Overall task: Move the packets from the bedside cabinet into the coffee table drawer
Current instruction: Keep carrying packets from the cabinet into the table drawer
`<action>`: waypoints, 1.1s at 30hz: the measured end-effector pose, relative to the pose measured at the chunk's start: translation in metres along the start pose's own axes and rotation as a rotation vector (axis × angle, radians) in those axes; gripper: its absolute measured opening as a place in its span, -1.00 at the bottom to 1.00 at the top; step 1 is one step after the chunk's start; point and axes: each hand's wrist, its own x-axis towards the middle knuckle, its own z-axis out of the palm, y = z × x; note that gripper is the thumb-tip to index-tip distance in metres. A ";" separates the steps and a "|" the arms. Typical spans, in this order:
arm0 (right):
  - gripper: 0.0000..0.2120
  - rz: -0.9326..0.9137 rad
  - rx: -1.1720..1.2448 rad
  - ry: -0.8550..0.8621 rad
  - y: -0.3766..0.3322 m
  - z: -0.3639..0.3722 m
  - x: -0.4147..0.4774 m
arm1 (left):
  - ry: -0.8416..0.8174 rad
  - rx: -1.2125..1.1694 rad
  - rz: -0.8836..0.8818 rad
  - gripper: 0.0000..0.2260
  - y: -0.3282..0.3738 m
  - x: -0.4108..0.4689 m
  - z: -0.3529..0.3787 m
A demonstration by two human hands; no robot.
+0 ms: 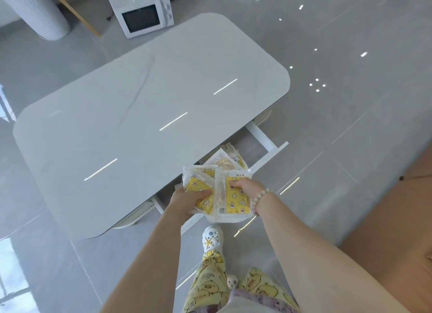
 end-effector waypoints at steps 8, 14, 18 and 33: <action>-0.57 0.101 -0.036 0.008 -0.006 -0.006 0.067 | 0.070 -0.036 -0.112 -0.68 -0.022 0.068 0.017; -0.45 0.124 -0.312 -0.104 -0.020 0.019 0.156 | 0.202 -0.222 -0.222 -0.74 -0.060 0.139 0.010; -0.37 0.107 -0.442 -0.130 -0.025 0.045 0.221 | 0.246 -0.275 -0.228 -0.69 -0.083 0.201 -0.005; -0.58 -0.259 -1.114 -0.174 0.004 0.161 0.376 | 0.474 -0.353 -0.226 -0.73 -0.161 0.354 -0.068</action>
